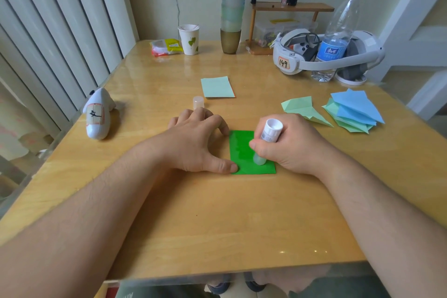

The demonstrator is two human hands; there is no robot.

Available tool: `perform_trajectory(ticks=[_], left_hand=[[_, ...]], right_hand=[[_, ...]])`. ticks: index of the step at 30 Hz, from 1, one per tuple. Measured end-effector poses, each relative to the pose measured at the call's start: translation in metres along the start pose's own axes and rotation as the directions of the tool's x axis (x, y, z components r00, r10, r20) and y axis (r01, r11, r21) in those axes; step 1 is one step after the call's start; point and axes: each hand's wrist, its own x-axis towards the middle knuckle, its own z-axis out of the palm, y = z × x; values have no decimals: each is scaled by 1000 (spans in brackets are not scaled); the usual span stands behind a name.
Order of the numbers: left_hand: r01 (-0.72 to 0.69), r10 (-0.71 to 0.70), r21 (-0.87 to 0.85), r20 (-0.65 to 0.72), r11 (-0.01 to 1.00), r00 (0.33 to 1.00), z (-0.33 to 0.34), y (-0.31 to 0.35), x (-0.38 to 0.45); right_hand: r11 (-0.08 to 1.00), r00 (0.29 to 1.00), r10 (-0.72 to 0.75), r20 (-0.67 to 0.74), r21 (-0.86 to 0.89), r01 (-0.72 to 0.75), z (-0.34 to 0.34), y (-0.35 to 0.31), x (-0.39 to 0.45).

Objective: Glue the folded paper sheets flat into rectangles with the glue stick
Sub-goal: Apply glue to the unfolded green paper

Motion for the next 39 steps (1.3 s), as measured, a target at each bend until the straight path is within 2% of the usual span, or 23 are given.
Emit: perform_trajectory(ticks=[7, 10, 13, 15, 20, 24, 39], left_hand=[[-12, 12, -6, 2, 1000, 1000, 0, -1, 0], [-13, 13, -2, 2, 1000, 1000, 0, -1, 0], [-13, 13, 4, -3, 1000, 1000, 0, -1, 1], [-15, 15, 13, -5, 1000, 1000, 1, -1, 1], [-11, 11, 8, 6, 1000, 1000, 1, -1, 1], [-13, 13, -2, 20, 1000, 1000, 0, -1, -1], [-12, 13, -18, 27, 1000, 1000, -2, 1, -2]], right_hand=[[998, 999, 41, 2, -43, -41, -9, 9, 2], [998, 997, 49, -56, -47, -51, -7, 10, 3], [993, 975, 44, -216, 115, -20, -7, 9, 5], [980, 964, 37, -265, 199, 17, -4, 5, 6], [990, 993, -8, -114, 137, 24, 22, -3, 6], [995, 998, -30, -46, 92, 35, 30, -7, 8], [999, 1000, 24, -16, -41, -25, -3, 4, 0]])
